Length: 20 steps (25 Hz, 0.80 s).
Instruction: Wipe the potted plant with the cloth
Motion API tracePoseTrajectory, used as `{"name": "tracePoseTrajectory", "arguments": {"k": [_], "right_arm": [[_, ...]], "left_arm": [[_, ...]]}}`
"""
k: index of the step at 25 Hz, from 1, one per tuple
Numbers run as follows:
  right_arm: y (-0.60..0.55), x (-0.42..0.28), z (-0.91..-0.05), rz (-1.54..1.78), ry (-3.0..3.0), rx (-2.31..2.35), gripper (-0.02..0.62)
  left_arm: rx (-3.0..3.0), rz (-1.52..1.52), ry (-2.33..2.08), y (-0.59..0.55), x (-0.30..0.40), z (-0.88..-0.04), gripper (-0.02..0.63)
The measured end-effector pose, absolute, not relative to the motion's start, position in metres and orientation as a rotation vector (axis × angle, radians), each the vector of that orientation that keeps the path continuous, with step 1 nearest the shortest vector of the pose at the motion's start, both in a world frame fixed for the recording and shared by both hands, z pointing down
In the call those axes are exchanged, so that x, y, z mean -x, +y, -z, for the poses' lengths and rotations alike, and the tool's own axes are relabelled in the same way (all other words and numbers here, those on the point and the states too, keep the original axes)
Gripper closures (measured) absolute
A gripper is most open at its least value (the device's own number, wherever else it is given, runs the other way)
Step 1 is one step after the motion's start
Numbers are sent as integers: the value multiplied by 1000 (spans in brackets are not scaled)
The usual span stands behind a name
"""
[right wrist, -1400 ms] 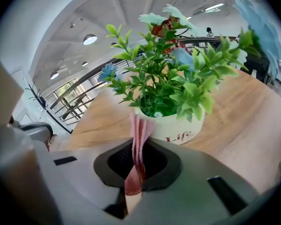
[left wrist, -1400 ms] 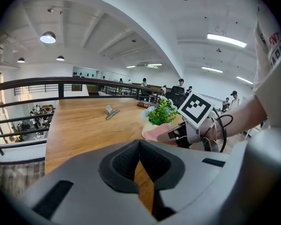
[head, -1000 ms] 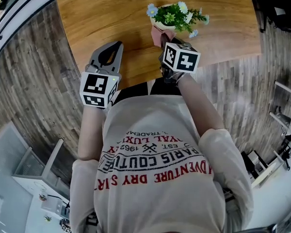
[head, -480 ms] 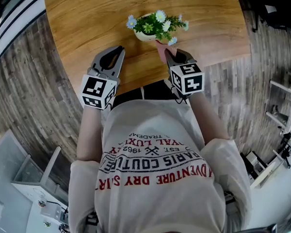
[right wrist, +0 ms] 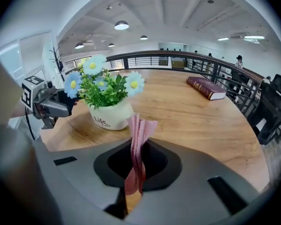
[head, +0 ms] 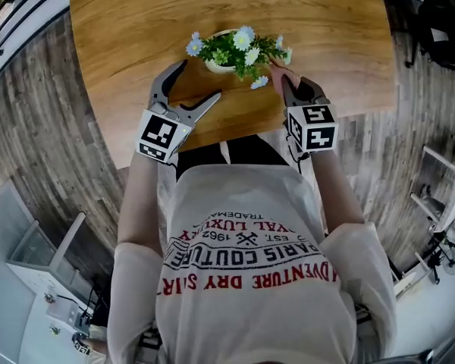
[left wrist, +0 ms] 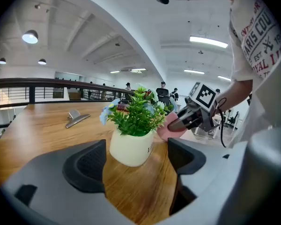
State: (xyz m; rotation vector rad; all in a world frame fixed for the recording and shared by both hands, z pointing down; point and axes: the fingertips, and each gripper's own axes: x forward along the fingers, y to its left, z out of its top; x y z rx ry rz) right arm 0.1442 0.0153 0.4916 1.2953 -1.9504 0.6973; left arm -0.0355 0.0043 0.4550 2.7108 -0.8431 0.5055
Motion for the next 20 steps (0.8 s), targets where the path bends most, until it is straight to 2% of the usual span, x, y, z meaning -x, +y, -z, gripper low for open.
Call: {"name": "tracePoseTrajectory", "arguments": {"k": [4,12,20], "right_arm": [[0,-152,-497,-670,-1980,-1274,555],[-33,-154,-506,-640,-2039,-1208,555],[-47,-150,-519,-635,-2054,-1173,555]], "left_arm": [[-2783,-529,-784,-8,24,-462,160],[-2856,-702,-611,-30,0,-489,124],[-2955,-718,-430,-36,-19,-496,94]]}}
